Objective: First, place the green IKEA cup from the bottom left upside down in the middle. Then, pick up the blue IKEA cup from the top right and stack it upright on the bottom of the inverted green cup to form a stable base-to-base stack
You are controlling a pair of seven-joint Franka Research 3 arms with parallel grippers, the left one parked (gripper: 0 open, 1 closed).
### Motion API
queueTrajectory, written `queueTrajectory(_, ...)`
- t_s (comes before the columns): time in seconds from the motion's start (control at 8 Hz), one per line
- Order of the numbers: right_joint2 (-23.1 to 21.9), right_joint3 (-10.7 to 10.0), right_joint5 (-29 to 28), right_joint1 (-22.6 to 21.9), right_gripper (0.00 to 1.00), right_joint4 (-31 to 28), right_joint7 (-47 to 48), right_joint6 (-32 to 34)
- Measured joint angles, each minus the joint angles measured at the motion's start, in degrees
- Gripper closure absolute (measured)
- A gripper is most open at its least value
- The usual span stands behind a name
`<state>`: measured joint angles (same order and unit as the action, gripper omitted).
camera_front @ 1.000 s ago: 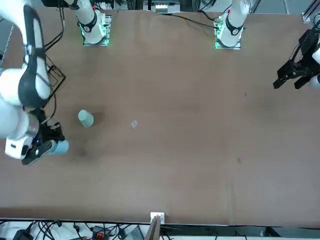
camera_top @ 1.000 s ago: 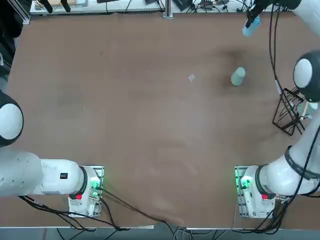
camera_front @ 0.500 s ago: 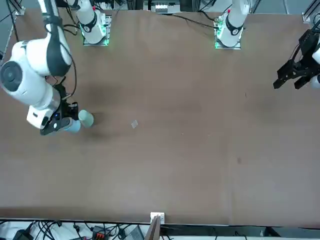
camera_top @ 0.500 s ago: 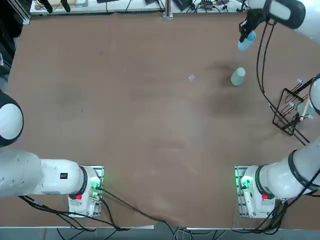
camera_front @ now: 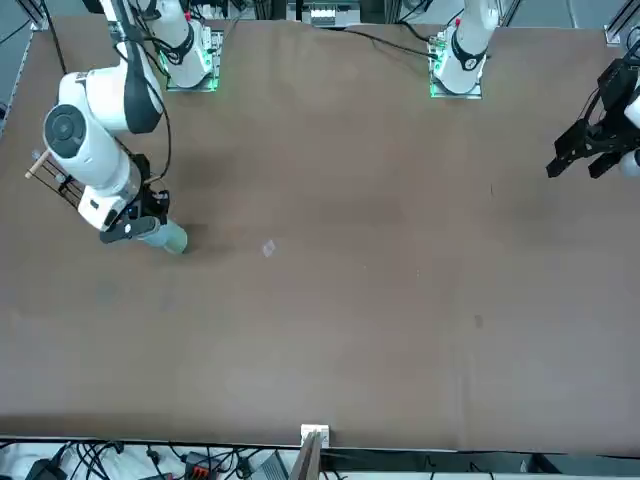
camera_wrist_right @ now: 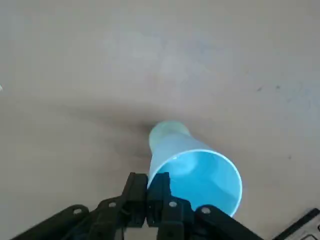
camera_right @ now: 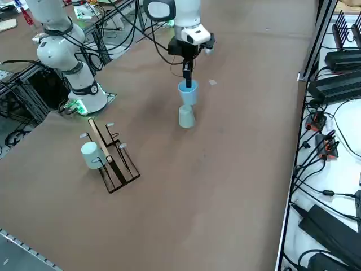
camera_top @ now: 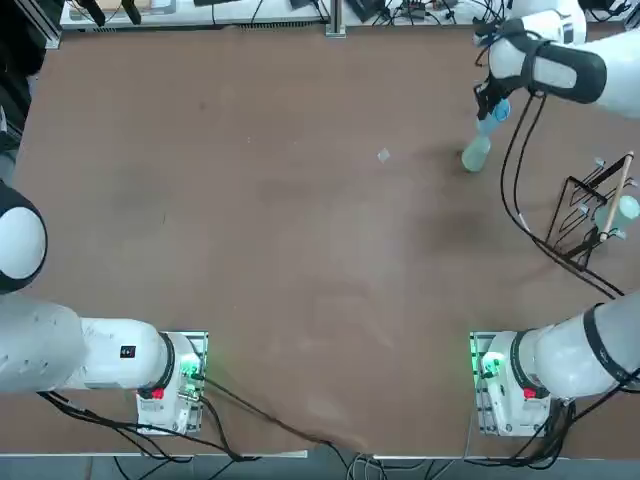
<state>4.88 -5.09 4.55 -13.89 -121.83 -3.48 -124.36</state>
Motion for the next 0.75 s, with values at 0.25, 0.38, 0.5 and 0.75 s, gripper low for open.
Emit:
queueTrajectory(0.25,-2.2,0.0,0.5,-0.1,0.97,-3.1,0.6,-0.8)
queueTrajectory(0.38,-2.7,0.0,0.5,-0.1,0.97,-3.6,0.6,-0.9)
queueTrajectory(0.5,-2.8,0.0,0.5,-0.1,0.97,-3.7,0.6,-1.0)
queueTrajectory(0.75,-2.5,0.0,1.5,-0.1,0.97,-3.9,0.7,-2.3)
